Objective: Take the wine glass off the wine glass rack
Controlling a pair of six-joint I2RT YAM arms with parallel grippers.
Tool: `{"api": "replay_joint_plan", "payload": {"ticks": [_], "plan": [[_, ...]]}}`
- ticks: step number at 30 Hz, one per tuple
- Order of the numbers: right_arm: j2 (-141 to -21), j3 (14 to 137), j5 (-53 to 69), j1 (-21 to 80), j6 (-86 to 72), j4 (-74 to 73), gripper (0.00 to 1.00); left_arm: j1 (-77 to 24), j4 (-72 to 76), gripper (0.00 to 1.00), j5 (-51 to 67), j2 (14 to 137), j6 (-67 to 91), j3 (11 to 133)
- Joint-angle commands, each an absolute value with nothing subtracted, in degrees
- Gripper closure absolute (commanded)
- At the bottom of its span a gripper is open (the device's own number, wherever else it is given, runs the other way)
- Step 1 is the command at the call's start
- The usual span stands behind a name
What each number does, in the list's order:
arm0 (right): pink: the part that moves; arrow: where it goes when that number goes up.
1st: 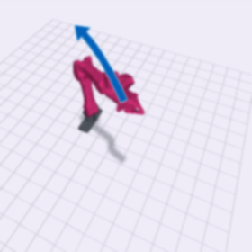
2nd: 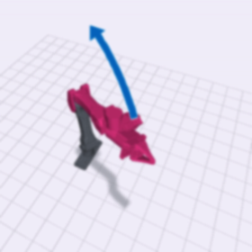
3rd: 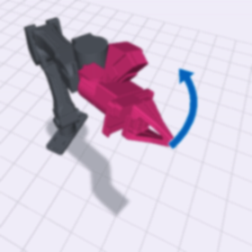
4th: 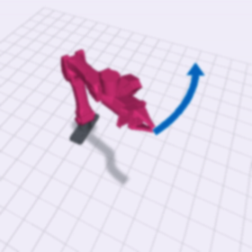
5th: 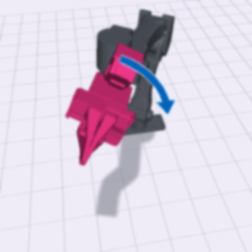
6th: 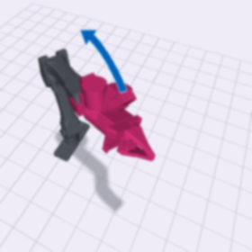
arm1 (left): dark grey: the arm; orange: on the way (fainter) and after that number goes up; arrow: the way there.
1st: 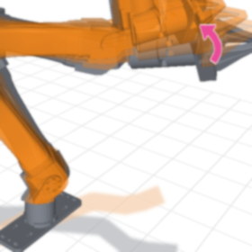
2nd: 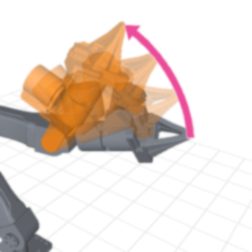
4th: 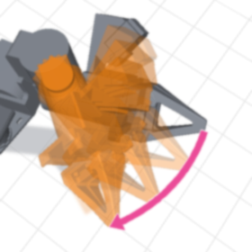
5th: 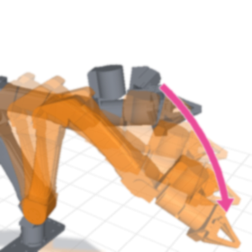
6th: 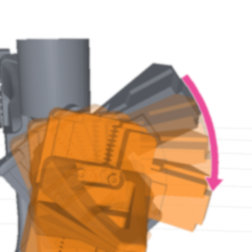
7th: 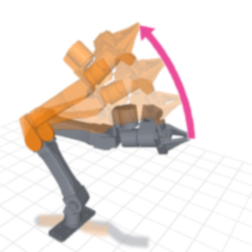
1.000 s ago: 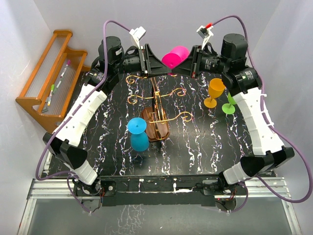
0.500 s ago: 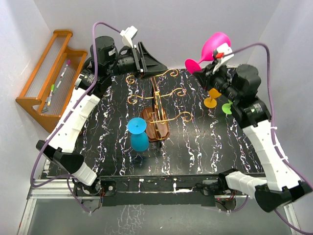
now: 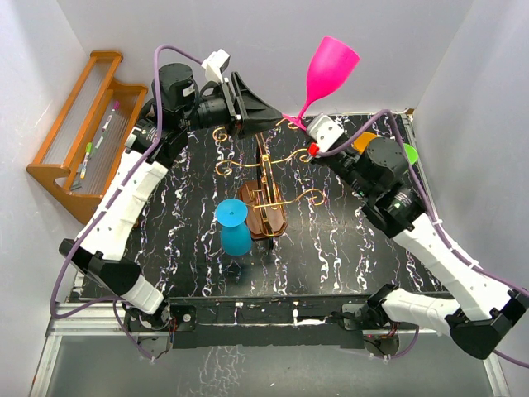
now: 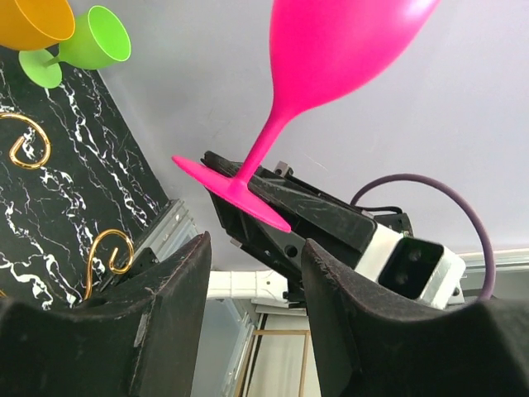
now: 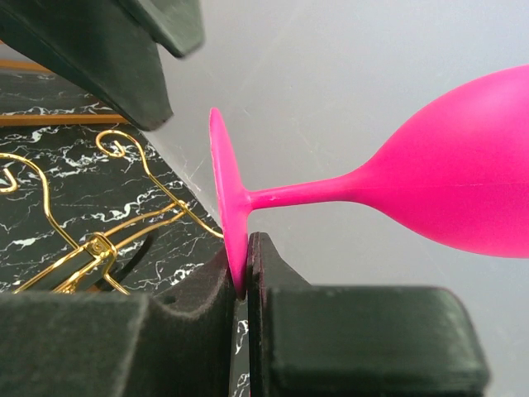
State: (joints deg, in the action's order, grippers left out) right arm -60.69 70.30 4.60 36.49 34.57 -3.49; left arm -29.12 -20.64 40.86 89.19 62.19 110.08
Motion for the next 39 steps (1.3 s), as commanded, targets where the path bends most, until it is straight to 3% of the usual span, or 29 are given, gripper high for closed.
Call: {"api": "replay_joint_plan", "payload": {"ticks": [1, 18, 22, 26, 32, 39], "plan": [[-61.2, 71.2, 0.6, 39.8, 39.8, 3.1, 0.92, -29.4, -21.5, 0.55, 40.2, 87.7, 61.9, 111.3], [-63.4, 70.2, -5.7, 49.0, 46.9, 6.6, 0.92, -29.5, -21.8, 0.57, 41.7, 88.4, 61.3, 110.8], [-63.5, 69.8, -7.0, 50.1, 47.8, 6.5, 0.92, -29.5, -21.5, 0.68, 41.7, 88.6, 61.2, 110.8], [-62.6, 68.4, -8.6, 50.3, 47.0, 6.9, 0.82, -29.4, -22.2, 1.00, 40.7, 88.3, 60.4, 110.9], [-59.2, 64.7, -14.2, 50.4, 43.1, 5.8, 0.53, -29.4, -25.4, 1.00, 31.4, 85.2, 56.3, 111.5], [-53.5, 60.7, -20.2, 50.4, 33.2, 0.2, 0.48, -29.4, -22.1, 1.00, 7.7, 72.7, 55.8, 103.2]]}}
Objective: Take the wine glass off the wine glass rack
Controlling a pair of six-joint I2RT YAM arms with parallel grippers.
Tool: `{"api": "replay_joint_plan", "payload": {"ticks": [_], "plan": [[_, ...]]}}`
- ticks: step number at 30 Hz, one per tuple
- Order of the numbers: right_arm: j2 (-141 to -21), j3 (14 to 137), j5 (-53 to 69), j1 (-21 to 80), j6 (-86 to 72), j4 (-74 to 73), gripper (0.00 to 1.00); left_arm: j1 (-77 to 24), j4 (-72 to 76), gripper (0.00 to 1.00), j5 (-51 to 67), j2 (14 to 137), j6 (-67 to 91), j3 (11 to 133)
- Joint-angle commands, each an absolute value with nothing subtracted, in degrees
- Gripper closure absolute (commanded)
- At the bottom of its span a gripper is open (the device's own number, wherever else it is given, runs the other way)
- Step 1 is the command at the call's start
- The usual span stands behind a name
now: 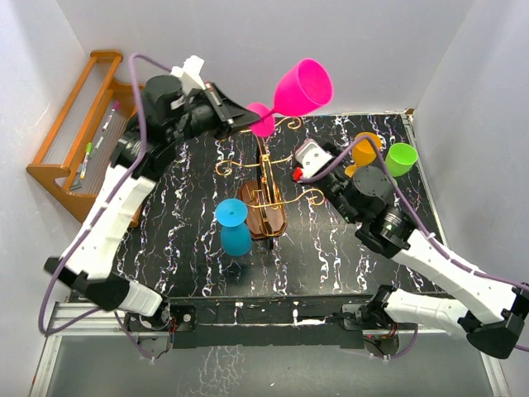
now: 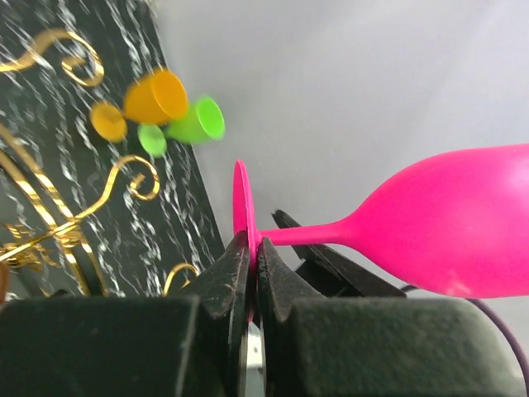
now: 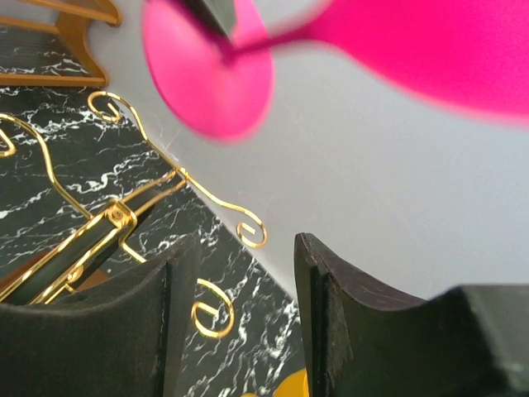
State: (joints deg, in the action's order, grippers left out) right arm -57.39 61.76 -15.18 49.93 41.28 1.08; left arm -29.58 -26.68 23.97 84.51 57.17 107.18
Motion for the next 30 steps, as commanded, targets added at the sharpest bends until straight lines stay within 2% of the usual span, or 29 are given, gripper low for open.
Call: {"api": "replay_joint_plan", "payload": {"ticks": [1, 4, 7, 9, 12, 15, 17, 18, 22, 23, 25, 30], "plan": [[-52.8, 60.1, -21.2, 50.4, 31.4, -0.4, 0.49, -29.4, -21.2, 1.00, 4.3, 70.7, 56.0, 101.3], [-51.8, 59.6, -27.5, 50.4, 23.8, -2.2, 0.52, -29.4, -20.9, 1.00, -2.9, 66.7, 55.1, 98.3], [-55.7, 63.9, -36.6, 50.2, 15.2, -8.4, 0.76, -29.4, -23.4, 1.00, -6.4, 65.4, 52.2, 98.5], [-60.6, 70.5, -37.5, 48.5, 9.6, -16.8, 0.91, -29.4, -25.7, 1.00, -7.9, 64.9, 50.0, 99.1], [-69.8, 84.7, -26.0, 38.9, -0.7, -30.7, 0.92, -29.4, -28.7, 1.00, -9.7, 63.7, 47.4, 98.5], [-79.1, 100.8, -2.1, 25.5, -9.3, -41.1, 0.92, -29.4, -31.6, 1.00, -10.2, 62.5, 45.2, 97.1], [-84.1, 111.2, 10.3, 21.6, -12.5, -43.6, 0.92, -29.4, -32.5, 1.00, -9.2, 61.8, 43.5, 96.1], [-86.0, 116.0, 15.9, 20.6, -14.5, -43.5, 0.85, -29.4, -33.1, 1.00, -8.5, 61.8, 42.3, 95.9], [-89.6, 125.2, 34.4, 19.5, -23.7, -35.9, 0.40, -29.4, -34.9, 1.00, -4.7, 63.2, 39.0, 96.8], [-89.4, 124.5, 36.7, 19.3, -25.9, -33.2, 0.35, -29.4, -34.9, 1.00, -4.0, 63.3, 38.7, 97.0], [-88.5, 122.3, 40.7, 19.3, -29.6, -28.3, 0.34, -29.4, -34.2, 1.00, -3.1, 63.3, 38.5, 96.7], [-88.4, 119.4, 48.8, 19.2, -33.5, -23.8, 0.42, -29.4, -34.2, 1.00, -1.3, 64.4, 37.5, 97.7]]}}
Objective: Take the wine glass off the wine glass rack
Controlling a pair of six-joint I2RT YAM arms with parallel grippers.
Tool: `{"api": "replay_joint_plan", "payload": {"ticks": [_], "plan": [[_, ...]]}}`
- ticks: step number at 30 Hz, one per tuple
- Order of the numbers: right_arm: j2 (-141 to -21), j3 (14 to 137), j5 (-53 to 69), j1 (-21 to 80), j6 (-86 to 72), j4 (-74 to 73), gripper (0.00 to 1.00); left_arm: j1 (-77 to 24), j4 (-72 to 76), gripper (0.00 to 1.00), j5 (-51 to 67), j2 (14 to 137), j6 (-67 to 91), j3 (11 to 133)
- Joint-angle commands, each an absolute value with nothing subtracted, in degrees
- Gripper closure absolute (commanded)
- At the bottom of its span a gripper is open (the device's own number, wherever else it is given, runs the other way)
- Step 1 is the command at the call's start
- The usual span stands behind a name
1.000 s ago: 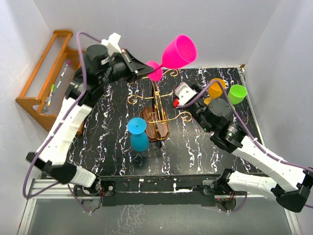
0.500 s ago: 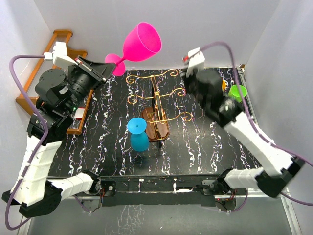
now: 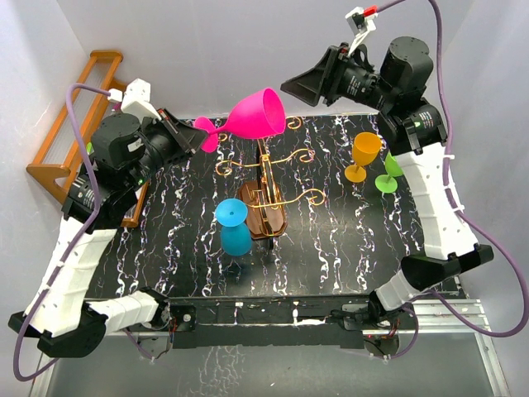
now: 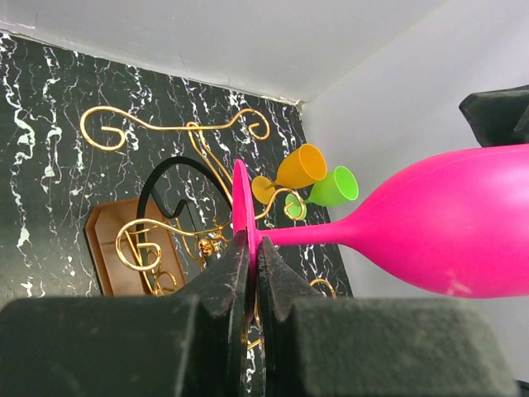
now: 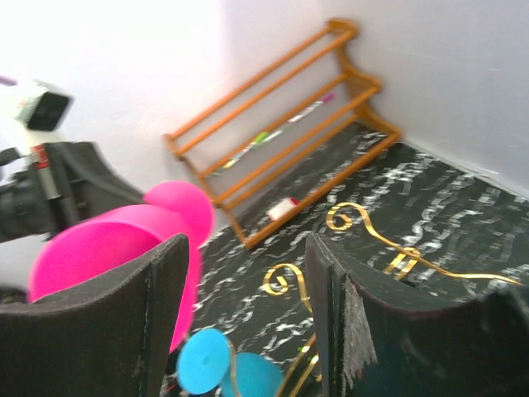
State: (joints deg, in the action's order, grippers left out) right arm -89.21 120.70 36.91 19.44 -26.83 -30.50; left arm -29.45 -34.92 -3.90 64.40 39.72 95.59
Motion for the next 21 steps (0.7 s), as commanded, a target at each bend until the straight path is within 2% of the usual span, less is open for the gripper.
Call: {"api": "replay_joint_plan", "payload": {"ticks": [1, 13, 18, 21], "plan": [[-88.0, 118.8, 49.3, 19.2, -33.6, -23.7, 0.43, -29.4, -34.3, 1.00, -1.0, 64.7, 37.3, 97.9], [-83.9, 115.5, 47.5, 19.2, -29.4, -29.3, 0.45, -29.4, -33.0, 1.00, 2.2, 66.8, 37.5, 98.7], [-84.0, 115.2, 49.1, 19.4, -28.7, -30.6, 0.54, -29.4, -32.2, 1.00, 3.3, 67.9, 37.6, 99.4], [-84.1, 114.5, 49.3, 20.0, -28.3, -31.2, 0.55, -29.4, -31.8, 1.00, 4.0, 68.7, 37.6, 100.0]]}}
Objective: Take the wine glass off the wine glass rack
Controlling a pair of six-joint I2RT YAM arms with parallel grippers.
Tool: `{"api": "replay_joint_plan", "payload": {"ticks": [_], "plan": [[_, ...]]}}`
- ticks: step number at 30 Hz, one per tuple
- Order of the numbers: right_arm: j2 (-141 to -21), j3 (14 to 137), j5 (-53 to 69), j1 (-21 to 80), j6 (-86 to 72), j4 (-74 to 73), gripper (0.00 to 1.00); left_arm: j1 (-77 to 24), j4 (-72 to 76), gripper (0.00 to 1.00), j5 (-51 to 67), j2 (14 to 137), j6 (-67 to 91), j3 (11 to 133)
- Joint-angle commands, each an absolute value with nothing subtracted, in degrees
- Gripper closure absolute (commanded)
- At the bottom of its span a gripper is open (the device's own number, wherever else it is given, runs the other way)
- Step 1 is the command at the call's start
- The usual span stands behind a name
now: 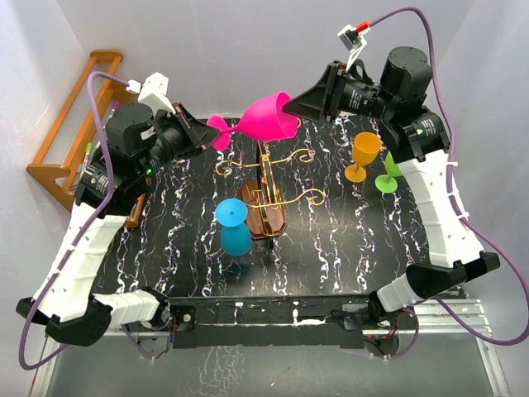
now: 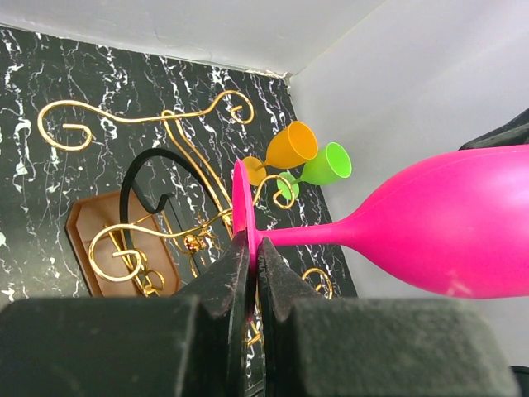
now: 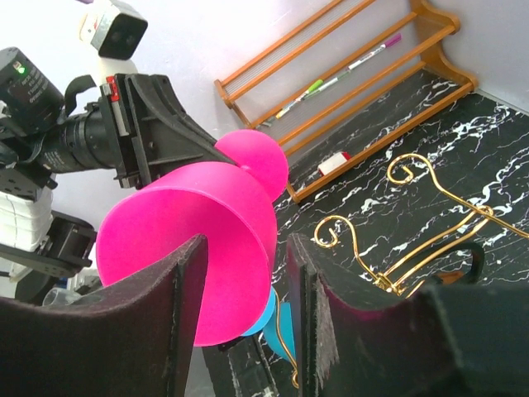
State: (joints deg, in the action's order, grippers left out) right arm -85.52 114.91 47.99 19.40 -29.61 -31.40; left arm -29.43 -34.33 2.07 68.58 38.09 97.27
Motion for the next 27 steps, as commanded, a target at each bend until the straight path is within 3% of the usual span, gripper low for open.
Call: {"api": "replay_joint_plan", "payload": {"ticks": [1, 5, 8, 9, 10, 13, 15, 23, 27], "plan": [[-84.1, 114.4, 48.4, 20.2, -27.8, -32.0, 0.56, -29.4, -31.7, 1.00, 4.2, 69.1, 37.6, 100.2], [-84.5, 114.8, 46.1, 20.9, -25.8, -34.3, 0.63, -29.4, -30.7, 1.00, 5.3, 70.3, 37.6, 100.6], [-84.6, 115.2, 44.2, 21.0, -25.1, -35.5, 0.90, -29.4, -30.4, 1.00, 5.9, 71.0, 37.5, 101.3], [-84.4, 115.2, 43.0, 21.0, -25.0, -35.6, 0.92, -29.4, -30.5, 1.00, 5.7, 71.3, 37.4, 101.5], [-84.1, 115.2, 41.4, 21.0, -25.0, -35.6, 0.92, -29.4, -30.7, 0.97, 5.3, 71.4, 37.4, 101.6], [-81.9, 115.0, 32.9, 21.0, -24.9, -35.2, 0.92, -29.4, -31.4, 0.64, 2.4, 71.3, 37.3, 101.6], [-80.2, 114.8, 25.5, 20.9, -24.8, -35.2, 0.92, -29.4, -32.2, 0.50, -0.7, 70.6, 37.5, 101.1], [-69.1, 106.6, -13.4, 20.9, -24.0, -34.1, 0.92, -29.4, -30.5, 0.45, -12.4, 63.2, 39.0, 94.5], [-69.1, 105.3, -29.1, 20.9, -23.1, -44.9, 0.92, -29.4, -33.4, 0.46, -15.0, 61.4, 38.8, 92.6]]}}
